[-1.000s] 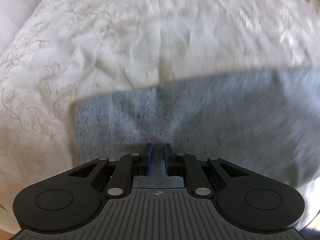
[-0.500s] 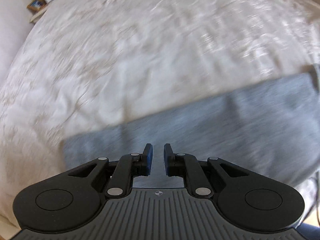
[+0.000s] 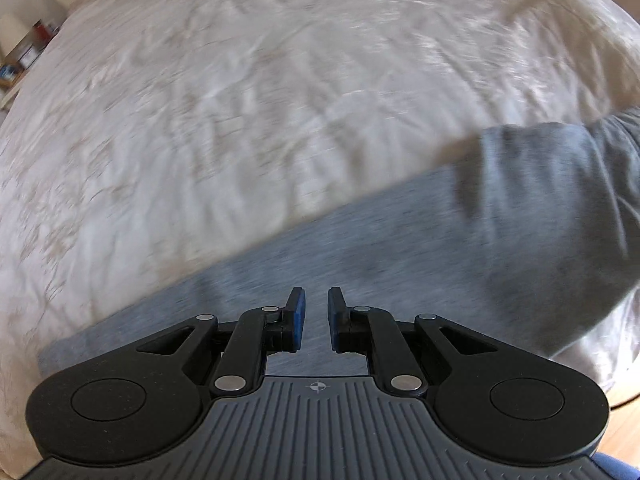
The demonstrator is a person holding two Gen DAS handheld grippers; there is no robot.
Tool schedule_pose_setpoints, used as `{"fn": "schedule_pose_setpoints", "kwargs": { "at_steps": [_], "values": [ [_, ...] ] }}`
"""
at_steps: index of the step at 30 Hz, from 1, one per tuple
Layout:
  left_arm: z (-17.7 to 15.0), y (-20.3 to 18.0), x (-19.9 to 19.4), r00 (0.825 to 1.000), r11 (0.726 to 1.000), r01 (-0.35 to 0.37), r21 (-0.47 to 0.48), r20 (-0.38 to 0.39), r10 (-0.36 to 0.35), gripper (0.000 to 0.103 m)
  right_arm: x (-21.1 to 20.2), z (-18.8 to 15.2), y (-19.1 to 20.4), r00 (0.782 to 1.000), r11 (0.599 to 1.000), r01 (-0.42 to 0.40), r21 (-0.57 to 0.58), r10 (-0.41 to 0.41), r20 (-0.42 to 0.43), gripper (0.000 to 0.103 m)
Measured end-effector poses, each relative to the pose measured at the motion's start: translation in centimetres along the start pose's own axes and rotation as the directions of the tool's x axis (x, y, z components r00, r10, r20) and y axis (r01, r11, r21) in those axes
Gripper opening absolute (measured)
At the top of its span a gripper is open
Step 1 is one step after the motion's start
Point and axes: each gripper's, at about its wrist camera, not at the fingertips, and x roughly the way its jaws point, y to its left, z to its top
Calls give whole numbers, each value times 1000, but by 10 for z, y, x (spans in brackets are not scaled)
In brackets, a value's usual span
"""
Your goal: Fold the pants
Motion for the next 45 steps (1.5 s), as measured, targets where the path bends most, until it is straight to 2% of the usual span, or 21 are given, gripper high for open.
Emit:
{"fn": "schedule_pose_setpoints", "kwargs": {
  "at_steps": [2,5,7,8,11,12,13,16,18,19,20,22,25,28,31,33,36,39,41,43,45],
  "values": [
    [5,-13,1,1000,1000,-2,15,-5,2,12,17,10,-1,998,998,-50,-30,49,-42,18],
    [14,-29,4,1000,1000,1,30,-13,0,12,-1,15,15,999,981,-50,-190,53,8,16],
    [22,-40,5,1000,999,5,40,-11,-4,12,-15,10,14,998,972,-30,-234,42,45,16],
    [25,-44,6,1000,999,8,44,-11,-8,12,-8,7,10,999,971,-2,-238,11,37,16],
    [39,-59,13,1000,998,23,63,-10,-22,12,27,-6,-2,993,973,64,-223,-84,-80,17],
    [44,-65,16,1000,997,28,72,-10,-28,12,28,-6,0,993,967,72,-243,-94,-78,18],
    [48,-69,17,999,997,34,76,-9,-33,12,23,-3,3,994,962,74,-263,-92,-57,21],
    [60,-80,21,997,995,80,61,-4,-80,12,-8,7,18,996,936,86,-342,-69,61,43],
    [66,-87,25,992,990,125,59,-4,-125,12,-30,15,28,989,914,64,-400,-5,145,49],
    [68,-92,29,990,987,144,66,-5,-144,12,-39,19,35,984,901,30,-433,49,171,56],
    [69,-97,32,987,984,159,75,-6,-159,12,-46,22,45,977,880,-22,-475,119,174,67],
    [68,-109,46,983,979,183,89,-29,-181,12,-51,25,65,960,821,-124,-557,242,143,78],
    [58,-119,74,983,982,170,87,-92,-162,12,-37,27,106,922,691,-303,-656,388,-17,83],
    [53,-122,85,984,983,161,88,-93,-153,12,-13,15,147,881,579,-432,-692,436,-185,85],
    [54,-117,84,981,984,172,49,-97,-167,12,13,8,184,844,491,-507,-708,451,-291,86],
    [53,-113,82,980,983,180,36,-93,-176,12,31,1,203,820,443,-552,-706,442,-364,86],
    [52,-113,78,982,983,175,61,-89,-169,12,66,-6,232,785,382,-615,-690,387,-484,84],
    [49,-117,75,984,982,163,98,-83,-155,12,89,-13,249,757,366,-654,-662,321,-569,68],
    [50,-121,75,986,981,157,114,-79,-149,12,101,-20,254,741,376,-670,-640,292,-605,52],
    [51,-123,72,986,980,158,122,-76,-150,12,111,-24,257,714,391,-694,-604,270,-645,38],
    [52,-123,67,986,977,163,137,-65,-155,12,112,-26,255,712,385,-697,-605,264,-651,27]
  ]
}}
